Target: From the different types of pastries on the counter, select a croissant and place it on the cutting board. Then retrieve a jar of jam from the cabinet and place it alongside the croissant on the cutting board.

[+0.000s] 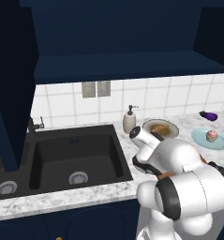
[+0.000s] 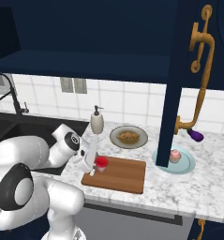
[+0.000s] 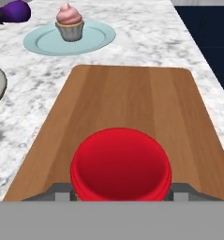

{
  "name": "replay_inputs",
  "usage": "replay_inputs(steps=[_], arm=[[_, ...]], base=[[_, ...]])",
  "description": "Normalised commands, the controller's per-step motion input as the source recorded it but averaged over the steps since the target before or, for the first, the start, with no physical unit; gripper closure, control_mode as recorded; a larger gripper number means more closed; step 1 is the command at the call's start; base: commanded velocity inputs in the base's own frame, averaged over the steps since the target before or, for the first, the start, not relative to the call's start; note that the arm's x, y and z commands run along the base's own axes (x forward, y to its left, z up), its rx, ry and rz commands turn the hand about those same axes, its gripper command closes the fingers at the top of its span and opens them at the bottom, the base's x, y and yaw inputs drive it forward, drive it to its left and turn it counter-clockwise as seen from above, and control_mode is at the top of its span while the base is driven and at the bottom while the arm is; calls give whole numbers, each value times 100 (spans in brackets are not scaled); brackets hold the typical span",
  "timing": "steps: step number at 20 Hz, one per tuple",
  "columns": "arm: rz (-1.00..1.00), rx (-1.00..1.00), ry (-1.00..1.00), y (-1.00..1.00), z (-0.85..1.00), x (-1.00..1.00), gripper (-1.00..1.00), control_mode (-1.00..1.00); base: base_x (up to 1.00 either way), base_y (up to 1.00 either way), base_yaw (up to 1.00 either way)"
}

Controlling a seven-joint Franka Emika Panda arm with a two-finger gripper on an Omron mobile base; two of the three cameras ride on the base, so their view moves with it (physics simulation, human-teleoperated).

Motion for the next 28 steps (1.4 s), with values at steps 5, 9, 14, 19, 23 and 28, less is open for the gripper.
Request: replay_inputs(steps=[5,9,14,19,23,28], arm=[[5,0,-5,-24,-22,0,100,-100],[2,0,-1,-19,-31,0,100,-100],[0,0,0,-22,-40,-3,100,-100],[-1,0,0,-8,-51,-43,100,-100],[-8,0,0,0,-37,-43,100,-100],[-9,0,0,-1,-28,-35,-100,-100]], base=[[0,0,0],[0,0,0],[0,0,0],[0,0,0],[0,0,0],[0,0,0]])
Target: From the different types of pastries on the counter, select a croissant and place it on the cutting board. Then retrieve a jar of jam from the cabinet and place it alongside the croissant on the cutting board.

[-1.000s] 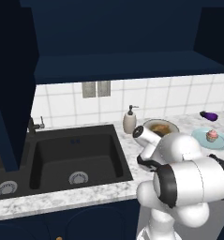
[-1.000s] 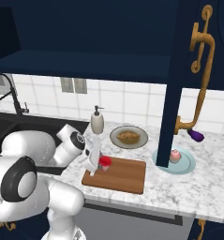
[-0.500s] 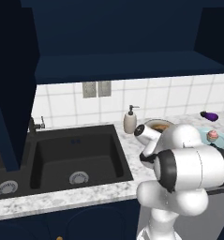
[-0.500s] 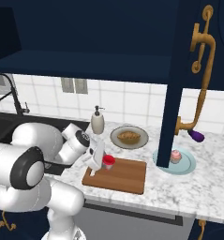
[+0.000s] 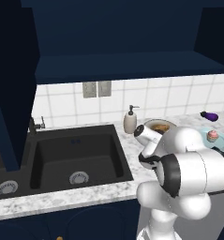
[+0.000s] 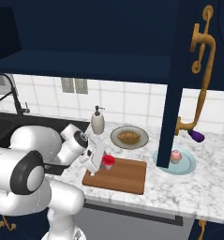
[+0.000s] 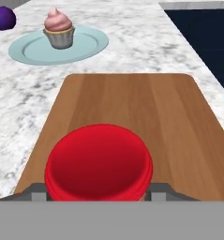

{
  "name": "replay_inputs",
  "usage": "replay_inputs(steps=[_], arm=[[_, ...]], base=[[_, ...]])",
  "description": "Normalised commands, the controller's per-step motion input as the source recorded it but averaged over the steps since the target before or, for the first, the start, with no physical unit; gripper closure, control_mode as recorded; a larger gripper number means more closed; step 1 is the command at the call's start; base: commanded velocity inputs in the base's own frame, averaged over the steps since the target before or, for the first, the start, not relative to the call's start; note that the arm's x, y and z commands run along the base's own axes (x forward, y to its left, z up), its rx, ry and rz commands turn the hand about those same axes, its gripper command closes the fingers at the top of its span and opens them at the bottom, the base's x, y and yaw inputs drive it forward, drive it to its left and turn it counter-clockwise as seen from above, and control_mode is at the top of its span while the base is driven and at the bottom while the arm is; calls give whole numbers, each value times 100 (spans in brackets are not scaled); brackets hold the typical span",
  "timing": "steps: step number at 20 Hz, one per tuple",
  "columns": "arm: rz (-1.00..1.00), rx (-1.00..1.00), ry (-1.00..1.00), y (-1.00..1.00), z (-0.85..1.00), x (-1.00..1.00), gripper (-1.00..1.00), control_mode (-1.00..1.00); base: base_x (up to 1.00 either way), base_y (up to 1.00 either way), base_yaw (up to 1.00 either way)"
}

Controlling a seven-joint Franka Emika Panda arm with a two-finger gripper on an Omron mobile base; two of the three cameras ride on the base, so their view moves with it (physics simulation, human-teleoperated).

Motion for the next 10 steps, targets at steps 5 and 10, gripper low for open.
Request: replay_inputs(steps=[5,10], arm=[[0,0,-4,0,4,-1,-100,-100],[0,0,0,0,20,-2,-100,-100]], base=[[0,0,0],[0,0,0]])
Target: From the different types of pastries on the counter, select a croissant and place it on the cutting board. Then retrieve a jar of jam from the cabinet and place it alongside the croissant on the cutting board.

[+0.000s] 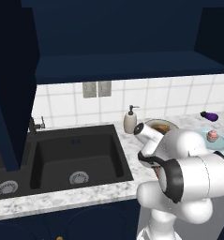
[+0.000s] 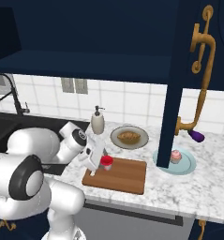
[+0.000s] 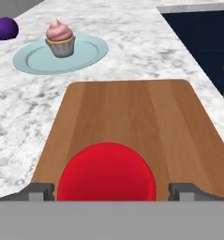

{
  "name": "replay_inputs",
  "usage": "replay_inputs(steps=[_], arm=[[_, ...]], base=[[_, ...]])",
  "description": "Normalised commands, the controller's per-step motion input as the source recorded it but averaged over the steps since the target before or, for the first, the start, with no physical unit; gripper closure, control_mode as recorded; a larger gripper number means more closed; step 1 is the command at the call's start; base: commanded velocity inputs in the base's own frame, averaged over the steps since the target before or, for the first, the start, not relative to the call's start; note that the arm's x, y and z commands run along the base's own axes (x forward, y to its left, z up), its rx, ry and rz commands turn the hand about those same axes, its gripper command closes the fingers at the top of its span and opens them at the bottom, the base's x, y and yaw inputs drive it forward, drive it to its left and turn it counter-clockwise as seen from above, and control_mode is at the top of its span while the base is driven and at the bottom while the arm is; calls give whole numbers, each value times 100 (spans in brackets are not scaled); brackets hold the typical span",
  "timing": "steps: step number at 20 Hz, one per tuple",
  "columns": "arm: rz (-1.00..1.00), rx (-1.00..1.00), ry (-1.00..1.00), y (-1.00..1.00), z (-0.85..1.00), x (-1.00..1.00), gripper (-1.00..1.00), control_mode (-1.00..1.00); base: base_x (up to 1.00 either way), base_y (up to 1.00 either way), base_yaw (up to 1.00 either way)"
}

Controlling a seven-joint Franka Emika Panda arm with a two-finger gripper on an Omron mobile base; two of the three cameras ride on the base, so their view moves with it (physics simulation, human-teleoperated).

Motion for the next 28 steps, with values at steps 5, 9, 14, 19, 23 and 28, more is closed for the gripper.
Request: replay_inputs(steps=[5,9,14,19,23,28], arm=[[1,0,-2,0,52,-13,-100,-100],[2,0,-1,-4,56,-28,-100,-100],[2,3,2,-10,38,-4,-100,-100],[9,20,6,-54,18,0,-100,-100],[5,16,0,-45,7,-6,-100,-100],[2,14,1,-20,11,0,-100,-100]], base=[[0,0,0],[0,0,0],[0,0,0],[0,0,0],[0,0,0],[0,0,0]])
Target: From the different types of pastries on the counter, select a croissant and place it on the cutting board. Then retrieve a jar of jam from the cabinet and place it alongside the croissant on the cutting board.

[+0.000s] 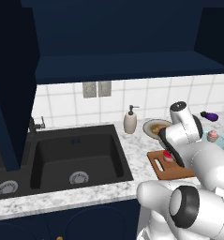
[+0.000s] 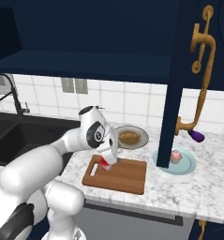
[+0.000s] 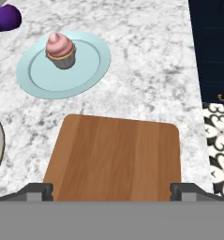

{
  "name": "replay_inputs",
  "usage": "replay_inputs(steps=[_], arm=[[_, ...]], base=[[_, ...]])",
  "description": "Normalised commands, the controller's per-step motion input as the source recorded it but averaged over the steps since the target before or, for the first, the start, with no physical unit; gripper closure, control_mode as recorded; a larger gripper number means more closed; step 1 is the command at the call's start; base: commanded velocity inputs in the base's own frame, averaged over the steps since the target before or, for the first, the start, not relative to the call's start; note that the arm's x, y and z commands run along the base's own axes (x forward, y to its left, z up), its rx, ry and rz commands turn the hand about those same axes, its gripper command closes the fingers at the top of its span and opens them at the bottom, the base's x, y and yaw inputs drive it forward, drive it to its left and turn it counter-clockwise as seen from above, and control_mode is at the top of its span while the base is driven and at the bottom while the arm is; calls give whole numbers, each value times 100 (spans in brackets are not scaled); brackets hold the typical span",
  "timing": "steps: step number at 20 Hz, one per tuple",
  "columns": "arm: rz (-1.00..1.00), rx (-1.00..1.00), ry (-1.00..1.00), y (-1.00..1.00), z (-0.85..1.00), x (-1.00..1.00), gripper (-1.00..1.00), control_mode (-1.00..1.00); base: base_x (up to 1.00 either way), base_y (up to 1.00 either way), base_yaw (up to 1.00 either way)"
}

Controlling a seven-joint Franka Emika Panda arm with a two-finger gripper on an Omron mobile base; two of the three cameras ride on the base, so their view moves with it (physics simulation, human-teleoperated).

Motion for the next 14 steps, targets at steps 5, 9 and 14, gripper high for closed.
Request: replay_inputs(steps=[5,9,14], arm=[[2,20,9,-24,22,8,-100,-100],[5,19,10,-20,1,22,-100,-100],[4,9,2,-7,-3,20,-100,-100]], base=[[0,0,0],[0,0,0],[0,0,0]])
